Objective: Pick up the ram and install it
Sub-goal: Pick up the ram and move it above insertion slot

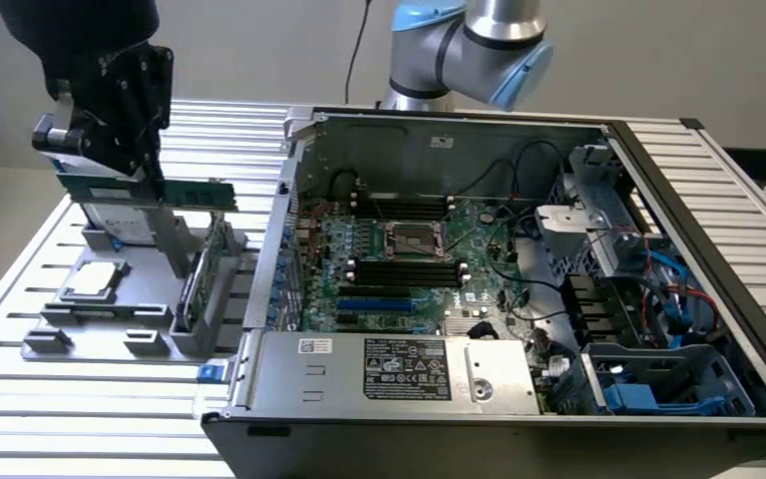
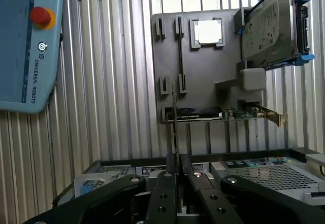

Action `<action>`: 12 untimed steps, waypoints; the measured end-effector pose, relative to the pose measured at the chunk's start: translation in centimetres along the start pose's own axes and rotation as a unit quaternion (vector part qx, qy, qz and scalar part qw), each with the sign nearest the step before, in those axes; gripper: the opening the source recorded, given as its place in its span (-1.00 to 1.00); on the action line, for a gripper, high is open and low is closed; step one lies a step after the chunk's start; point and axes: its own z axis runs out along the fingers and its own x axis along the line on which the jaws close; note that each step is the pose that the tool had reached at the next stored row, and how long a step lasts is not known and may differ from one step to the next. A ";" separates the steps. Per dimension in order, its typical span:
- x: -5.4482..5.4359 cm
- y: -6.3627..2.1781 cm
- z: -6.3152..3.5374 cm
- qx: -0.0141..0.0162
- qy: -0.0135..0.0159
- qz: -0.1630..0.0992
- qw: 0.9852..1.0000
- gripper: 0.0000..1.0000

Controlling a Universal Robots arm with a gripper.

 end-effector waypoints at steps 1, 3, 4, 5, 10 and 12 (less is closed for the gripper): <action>0.0 -0.44 -0.11 0.000 0.000 0.000 1.000 -0.72; -0.1 -1.34 -0.23 0.000 0.000 0.000 1.000 -0.72; -0.2 -1.77 -0.25 0.000 0.000 0.000 1.000 -0.72; -0.3 -2.22 -0.28 0.000 0.000 0.000 1.000 -0.72; -0.8 -4.47 -0.42 0.000 0.000 0.000 1.000 -0.72; -1.0 -5.35 -0.49 0.000 0.000 0.000 1.000 -0.72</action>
